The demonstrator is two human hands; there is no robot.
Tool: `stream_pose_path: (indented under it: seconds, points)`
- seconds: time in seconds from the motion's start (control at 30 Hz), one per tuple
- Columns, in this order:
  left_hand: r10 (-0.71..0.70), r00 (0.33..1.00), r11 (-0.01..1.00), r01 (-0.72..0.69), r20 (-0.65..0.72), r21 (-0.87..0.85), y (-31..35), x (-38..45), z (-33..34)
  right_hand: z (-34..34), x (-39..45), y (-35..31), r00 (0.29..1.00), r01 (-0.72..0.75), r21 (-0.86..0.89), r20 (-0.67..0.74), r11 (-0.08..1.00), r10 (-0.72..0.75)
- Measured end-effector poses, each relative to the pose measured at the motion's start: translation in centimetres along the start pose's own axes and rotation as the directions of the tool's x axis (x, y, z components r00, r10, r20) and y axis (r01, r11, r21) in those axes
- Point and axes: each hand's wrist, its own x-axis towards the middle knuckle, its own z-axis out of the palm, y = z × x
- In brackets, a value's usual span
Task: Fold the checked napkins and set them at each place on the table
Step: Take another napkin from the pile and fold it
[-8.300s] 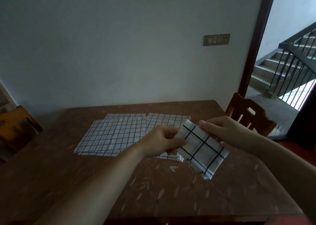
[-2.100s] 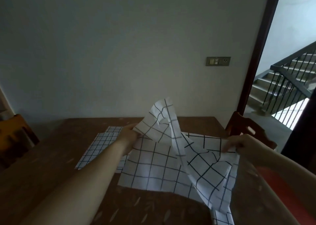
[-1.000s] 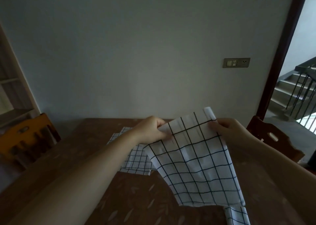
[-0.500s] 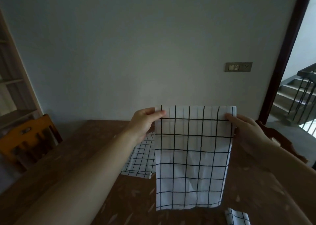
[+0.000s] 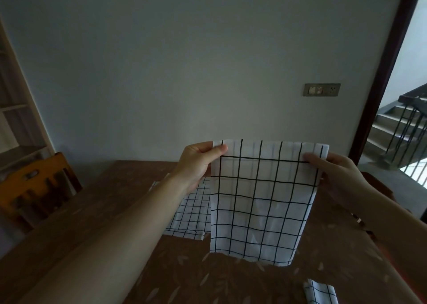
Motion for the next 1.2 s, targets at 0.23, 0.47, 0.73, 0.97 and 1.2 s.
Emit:
stream_pose_path:
  seconds: [0.23,0.47,0.73,0.97,1.2]
  points:
    - [-0.001,1.0,1.0,0.001,-0.021,0.025,0.2,0.0,-0.2,-0.3,-0.1,-0.2,0.999,-0.028,0.04,0.029,0.999,0.027]
    - [0.003,0.998,1.0,-0.003,-0.058,-0.007,0.2,0.1,-0.3,-0.5,0.0,-0.2,0.996,-0.058,0.05,0.068,0.997,0.054]
    - [0.048,0.993,0.999,-0.045,-0.111,0.029,0.4,-0.3,-0.4,-0.8,0.2,0.0,0.999,0.031,-0.039,0.039,0.999,-0.03]
    - [0.006,0.996,1.0,-0.007,-0.09,-0.007,0.6,-0.5,-0.3,-1.0,-0.2,-0.3,0.995,0.041,-0.048,0.09,0.998,-0.036]
    - [0.047,0.994,0.876,-0.086,0.094,0.475,2.6,-0.7,-0.4,-1.1,-0.8,-1.2,0.991,0.117,-0.121,0.08,0.986,-0.108]
